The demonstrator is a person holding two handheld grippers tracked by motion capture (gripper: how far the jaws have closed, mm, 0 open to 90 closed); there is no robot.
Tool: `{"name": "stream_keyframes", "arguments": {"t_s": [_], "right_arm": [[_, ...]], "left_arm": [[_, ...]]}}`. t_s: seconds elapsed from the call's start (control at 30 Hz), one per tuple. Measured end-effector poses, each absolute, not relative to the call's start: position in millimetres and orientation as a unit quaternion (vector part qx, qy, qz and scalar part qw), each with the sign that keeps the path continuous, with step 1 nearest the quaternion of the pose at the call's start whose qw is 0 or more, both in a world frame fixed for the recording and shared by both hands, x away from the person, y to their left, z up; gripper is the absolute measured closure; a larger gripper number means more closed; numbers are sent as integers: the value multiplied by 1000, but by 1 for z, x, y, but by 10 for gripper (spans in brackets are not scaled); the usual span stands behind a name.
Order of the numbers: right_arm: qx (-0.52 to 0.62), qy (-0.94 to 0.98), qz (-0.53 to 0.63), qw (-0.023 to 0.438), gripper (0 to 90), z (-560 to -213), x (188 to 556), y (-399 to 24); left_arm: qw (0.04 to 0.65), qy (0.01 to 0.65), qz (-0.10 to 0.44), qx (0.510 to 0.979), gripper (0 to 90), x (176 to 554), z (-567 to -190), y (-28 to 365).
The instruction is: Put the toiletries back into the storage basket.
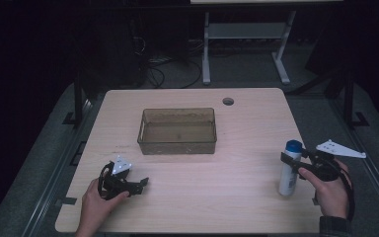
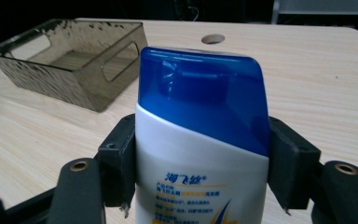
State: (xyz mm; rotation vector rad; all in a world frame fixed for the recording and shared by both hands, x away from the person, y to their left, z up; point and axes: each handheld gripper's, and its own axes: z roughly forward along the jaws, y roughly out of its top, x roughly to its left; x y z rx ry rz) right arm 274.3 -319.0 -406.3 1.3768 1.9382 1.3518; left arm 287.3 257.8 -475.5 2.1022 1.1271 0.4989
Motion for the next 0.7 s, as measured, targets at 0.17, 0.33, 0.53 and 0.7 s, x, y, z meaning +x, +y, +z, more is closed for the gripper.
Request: {"name": "stream_keyframes", "arguments": {"t_s": [0.17, 0.33, 0.53, 0.7], "right_arm": [[490, 687, 496, 205, 355, -404, 272, -321], [484, 684, 504, 208, 354, -400, 271, -319], [479, 683, 509, 213, 353, -395, 271, -316], [476, 680, 515, 214, 353, -390, 271, -313]], "left_arm": [[345, 434, 192, 810, 126, 287, -476, 258], [345, 434, 192, 810, 126, 287, -476, 258], [345, 434, 192, 810, 126, 287, -475, 258], [345, 434, 192, 810, 126, 287, -476, 258]]}}
